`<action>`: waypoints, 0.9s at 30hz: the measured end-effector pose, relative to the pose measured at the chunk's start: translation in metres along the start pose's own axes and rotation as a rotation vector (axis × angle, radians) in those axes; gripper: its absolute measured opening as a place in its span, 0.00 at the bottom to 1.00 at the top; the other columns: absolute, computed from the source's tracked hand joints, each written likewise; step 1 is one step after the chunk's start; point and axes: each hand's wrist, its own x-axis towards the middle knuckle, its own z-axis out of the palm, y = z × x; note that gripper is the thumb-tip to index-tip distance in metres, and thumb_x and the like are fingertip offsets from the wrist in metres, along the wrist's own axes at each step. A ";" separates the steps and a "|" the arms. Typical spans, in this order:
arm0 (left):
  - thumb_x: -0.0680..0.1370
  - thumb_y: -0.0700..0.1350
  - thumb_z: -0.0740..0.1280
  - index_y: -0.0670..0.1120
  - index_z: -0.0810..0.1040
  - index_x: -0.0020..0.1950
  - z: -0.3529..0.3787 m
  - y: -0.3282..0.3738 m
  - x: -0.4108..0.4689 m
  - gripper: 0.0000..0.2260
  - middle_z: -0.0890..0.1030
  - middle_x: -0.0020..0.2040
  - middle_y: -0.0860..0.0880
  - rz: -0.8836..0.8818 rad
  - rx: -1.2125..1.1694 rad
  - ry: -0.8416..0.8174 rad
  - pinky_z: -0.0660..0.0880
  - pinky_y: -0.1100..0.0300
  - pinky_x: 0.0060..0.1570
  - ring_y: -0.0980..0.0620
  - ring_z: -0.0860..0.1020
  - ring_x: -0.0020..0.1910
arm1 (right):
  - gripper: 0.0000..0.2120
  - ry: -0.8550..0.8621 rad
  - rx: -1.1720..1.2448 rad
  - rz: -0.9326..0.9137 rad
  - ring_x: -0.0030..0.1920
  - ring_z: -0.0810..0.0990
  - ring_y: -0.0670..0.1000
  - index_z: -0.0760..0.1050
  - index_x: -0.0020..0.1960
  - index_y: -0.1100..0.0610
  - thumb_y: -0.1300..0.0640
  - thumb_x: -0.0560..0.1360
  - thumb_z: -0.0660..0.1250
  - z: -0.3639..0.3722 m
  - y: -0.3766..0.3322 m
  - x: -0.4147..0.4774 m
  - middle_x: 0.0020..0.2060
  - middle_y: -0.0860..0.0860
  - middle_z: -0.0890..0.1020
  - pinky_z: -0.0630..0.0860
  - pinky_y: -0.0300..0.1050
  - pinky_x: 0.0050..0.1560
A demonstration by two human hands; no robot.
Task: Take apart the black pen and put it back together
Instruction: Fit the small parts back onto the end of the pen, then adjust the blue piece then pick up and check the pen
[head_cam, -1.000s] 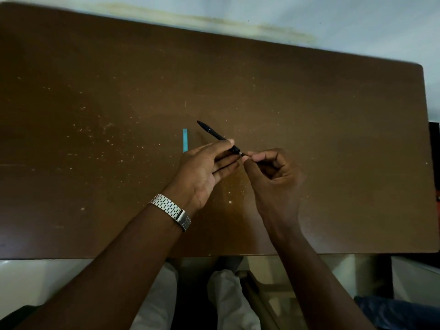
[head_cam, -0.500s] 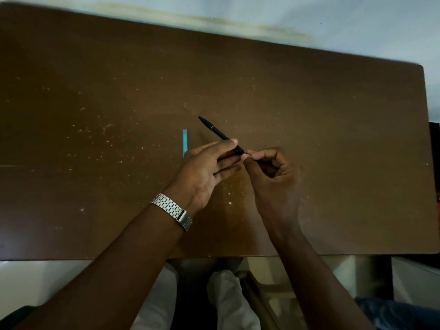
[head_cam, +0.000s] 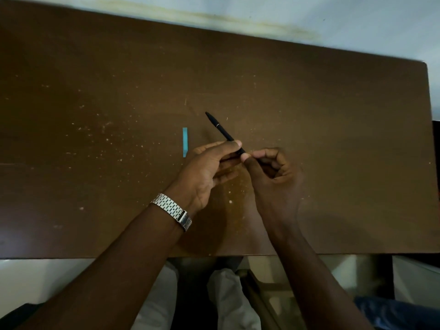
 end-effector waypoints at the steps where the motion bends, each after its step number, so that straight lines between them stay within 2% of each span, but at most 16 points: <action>1: 0.74 0.46 0.77 0.47 0.86 0.52 -0.001 0.000 0.000 0.08 0.90 0.45 0.51 0.004 0.003 0.013 0.85 0.55 0.48 0.55 0.88 0.47 | 0.05 -0.026 -0.012 0.000 0.47 0.88 0.49 0.83 0.53 0.56 0.61 0.78 0.76 0.000 0.000 0.000 0.46 0.49 0.87 0.86 0.50 0.50; 3: 0.73 0.47 0.78 0.48 0.86 0.53 0.001 -0.001 -0.002 0.10 0.90 0.45 0.51 -0.002 0.000 0.033 0.84 0.53 0.51 0.56 0.88 0.45 | 0.09 -0.084 -0.030 0.012 0.50 0.88 0.46 0.83 0.56 0.54 0.61 0.77 0.76 0.001 0.001 0.003 0.49 0.47 0.87 0.85 0.45 0.52; 5: 0.73 0.49 0.78 0.49 0.85 0.55 0.004 -0.004 -0.003 0.13 0.90 0.47 0.52 -0.015 0.011 0.034 0.83 0.53 0.50 0.56 0.87 0.48 | 0.11 -0.100 0.020 0.045 0.52 0.88 0.46 0.84 0.58 0.53 0.62 0.77 0.76 0.000 0.003 0.007 0.50 0.47 0.88 0.85 0.45 0.54; 7: 0.73 0.50 0.78 0.50 0.86 0.53 0.007 -0.006 -0.004 0.10 0.90 0.50 0.50 -0.030 -0.016 0.024 0.81 0.54 0.50 0.53 0.87 0.52 | 0.11 -0.106 0.125 0.097 0.54 0.88 0.48 0.85 0.59 0.55 0.63 0.77 0.75 -0.002 0.006 0.009 0.51 0.49 0.89 0.85 0.50 0.57; 10: 0.74 0.47 0.77 0.50 0.87 0.47 0.012 -0.004 -0.006 0.04 0.90 0.48 0.50 -0.043 -0.067 -0.029 0.81 0.55 0.49 0.54 0.87 0.48 | 0.11 -0.126 0.289 0.166 0.55 0.88 0.55 0.85 0.59 0.58 0.65 0.78 0.73 -0.008 0.007 0.010 0.52 0.54 0.89 0.85 0.53 0.57; 12: 0.74 0.46 0.77 0.49 0.87 0.47 0.014 -0.004 -0.008 0.04 0.89 0.47 0.50 -0.049 -0.115 -0.076 0.82 0.56 0.49 0.54 0.87 0.47 | 0.10 -0.124 0.391 0.229 0.53 0.88 0.55 0.85 0.57 0.57 0.66 0.78 0.73 -0.014 0.005 0.014 0.51 0.54 0.89 0.84 0.51 0.54; 14: 0.73 0.46 0.78 0.47 0.85 0.50 0.012 -0.002 -0.009 0.08 0.88 0.47 0.50 -0.053 -0.233 -0.080 0.83 0.57 0.50 0.53 0.86 0.48 | 0.09 -0.129 0.466 0.293 0.48 0.87 0.52 0.86 0.54 0.55 0.65 0.77 0.73 -0.022 0.001 0.022 0.46 0.53 0.88 0.84 0.49 0.50; 18: 0.75 0.44 0.76 0.47 0.83 0.58 -0.006 0.007 -0.010 0.13 0.88 0.48 0.51 0.078 -0.336 -0.020 0.83 0.58 0.49 0.55 0.86 0.48 | 0.07 -0.153 0.502 0.374 0.41 0.86 0.48 0.87 0.46 0.52 0.62 0.72 0.74 -0.036 -0.006 0.041 0.39 0.50 0.86 0.84 0.46 0.45; 23: 0.74 0.40 0.76 0.44 0.85 0.58 -0.018 0.005 -0.009 0.13 0.89 0.52 0.47 0.163 -0.025 -0.086 0.83 0.60 0.51 0.51 0.87 0.54 | 0.07 -0.193 0.488 0.428 0.39 0.83 0.46 0.86 0.47 0.54 0.60 0.73 0.69 -0.039 -0.009 0.060 0.37 0.48 0.83 0.82 0.45 0.43; 27: 0.72 0.39 0.78 0.46 0.86 0.56 -0.017 -0.007 -0.009 0.13 0.89 0.51 0.48 0.212 0.211 -0.073 0.84 0.59 0.52 0.52 0.87 0.54 | 0.09 -0.154 0.405 0.499 0.38 0.83 0.45 0.85 0.49 0.54 0.62 0.75 0.68 -0.021 -0.009 0.075 0.37 0.48 0.84 0.82 0.44 0.40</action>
